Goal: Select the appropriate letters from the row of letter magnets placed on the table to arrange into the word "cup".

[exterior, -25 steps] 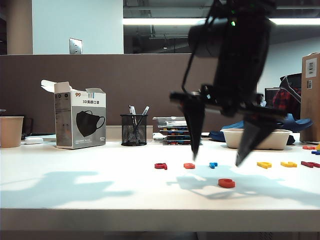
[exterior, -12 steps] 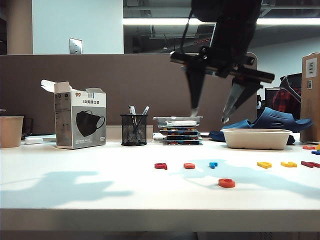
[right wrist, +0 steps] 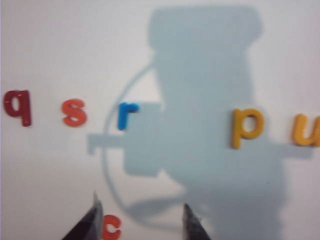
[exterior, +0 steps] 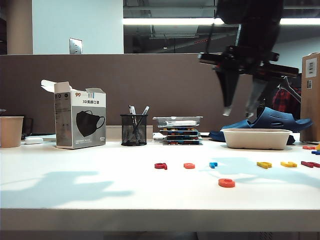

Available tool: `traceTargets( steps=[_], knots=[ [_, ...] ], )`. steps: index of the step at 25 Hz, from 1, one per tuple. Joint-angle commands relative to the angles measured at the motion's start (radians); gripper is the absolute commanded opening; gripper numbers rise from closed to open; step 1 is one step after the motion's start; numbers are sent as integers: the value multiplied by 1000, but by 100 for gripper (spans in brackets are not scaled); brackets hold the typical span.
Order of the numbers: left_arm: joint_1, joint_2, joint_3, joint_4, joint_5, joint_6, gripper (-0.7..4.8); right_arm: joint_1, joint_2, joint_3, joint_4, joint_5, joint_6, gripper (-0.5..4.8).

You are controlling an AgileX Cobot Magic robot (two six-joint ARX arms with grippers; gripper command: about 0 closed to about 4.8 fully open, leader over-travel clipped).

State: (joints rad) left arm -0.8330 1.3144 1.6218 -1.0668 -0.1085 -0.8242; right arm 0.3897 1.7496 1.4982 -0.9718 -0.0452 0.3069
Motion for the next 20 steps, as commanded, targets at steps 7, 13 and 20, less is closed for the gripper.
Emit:
traceTargets(
  steps=[7, 13, 20],
  knots=[
    [0, -3, 3, 7, -4, 5, -5, -92, -5, 4, -21, 2, -28, 202],
    [0, -3, 3, 7, -4, 5, -5, -147, -2, 4, -19, 50, -74, 202],
    [0, -3, 3, 6, -4, 5, -5, -200, 33, 4, -18, 48, -111, 202]
  ],
)
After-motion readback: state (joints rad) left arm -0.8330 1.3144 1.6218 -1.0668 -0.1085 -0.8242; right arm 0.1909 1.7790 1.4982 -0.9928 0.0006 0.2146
